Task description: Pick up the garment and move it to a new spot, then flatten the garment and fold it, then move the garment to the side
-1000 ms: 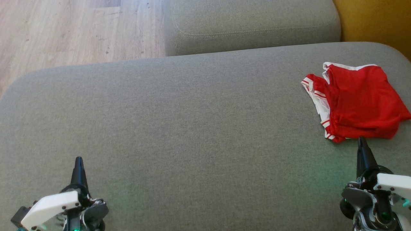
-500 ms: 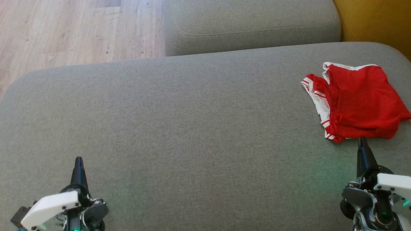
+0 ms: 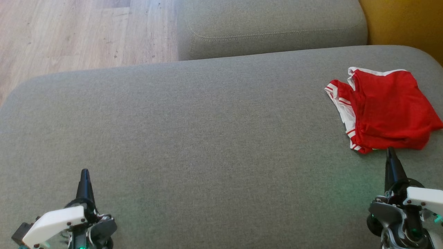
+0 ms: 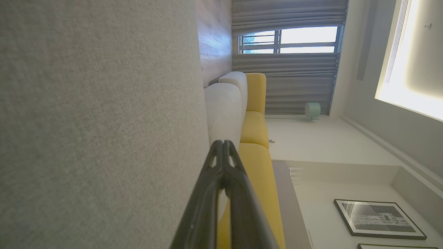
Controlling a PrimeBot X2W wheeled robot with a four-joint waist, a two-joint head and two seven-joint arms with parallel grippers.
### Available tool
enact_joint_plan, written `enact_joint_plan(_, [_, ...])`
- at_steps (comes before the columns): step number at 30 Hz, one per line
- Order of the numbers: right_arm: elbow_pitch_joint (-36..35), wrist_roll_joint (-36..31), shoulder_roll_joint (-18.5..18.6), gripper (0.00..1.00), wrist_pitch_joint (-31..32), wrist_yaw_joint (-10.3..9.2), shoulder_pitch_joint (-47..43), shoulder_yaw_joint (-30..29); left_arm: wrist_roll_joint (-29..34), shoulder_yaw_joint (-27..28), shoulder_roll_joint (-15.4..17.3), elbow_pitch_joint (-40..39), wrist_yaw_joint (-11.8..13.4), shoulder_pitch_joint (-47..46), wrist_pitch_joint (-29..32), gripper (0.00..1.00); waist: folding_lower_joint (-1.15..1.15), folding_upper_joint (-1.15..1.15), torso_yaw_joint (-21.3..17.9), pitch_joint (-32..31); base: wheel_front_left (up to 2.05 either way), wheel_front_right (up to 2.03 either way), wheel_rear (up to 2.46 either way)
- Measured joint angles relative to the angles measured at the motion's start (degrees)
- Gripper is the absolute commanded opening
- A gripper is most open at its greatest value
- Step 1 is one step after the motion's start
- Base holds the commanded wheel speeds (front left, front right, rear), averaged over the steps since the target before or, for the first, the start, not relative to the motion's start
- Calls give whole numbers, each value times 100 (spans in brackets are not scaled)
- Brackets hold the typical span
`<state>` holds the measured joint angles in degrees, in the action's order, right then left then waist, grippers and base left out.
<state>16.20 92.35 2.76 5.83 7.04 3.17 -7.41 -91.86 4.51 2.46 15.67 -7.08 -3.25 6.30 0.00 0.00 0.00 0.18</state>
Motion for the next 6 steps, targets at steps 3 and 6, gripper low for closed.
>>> enact_joint_plan(3, [0,0,0,0,0,0,0,-2,0,0,0,0,0,0,0,0,0,0,0,0,0,0,0])
enact_joint_plan(6, [0,0,0,0,0,0,0,-5,0,0,0,0,0,-1,0,0,0,0,0,0,0,0,0])
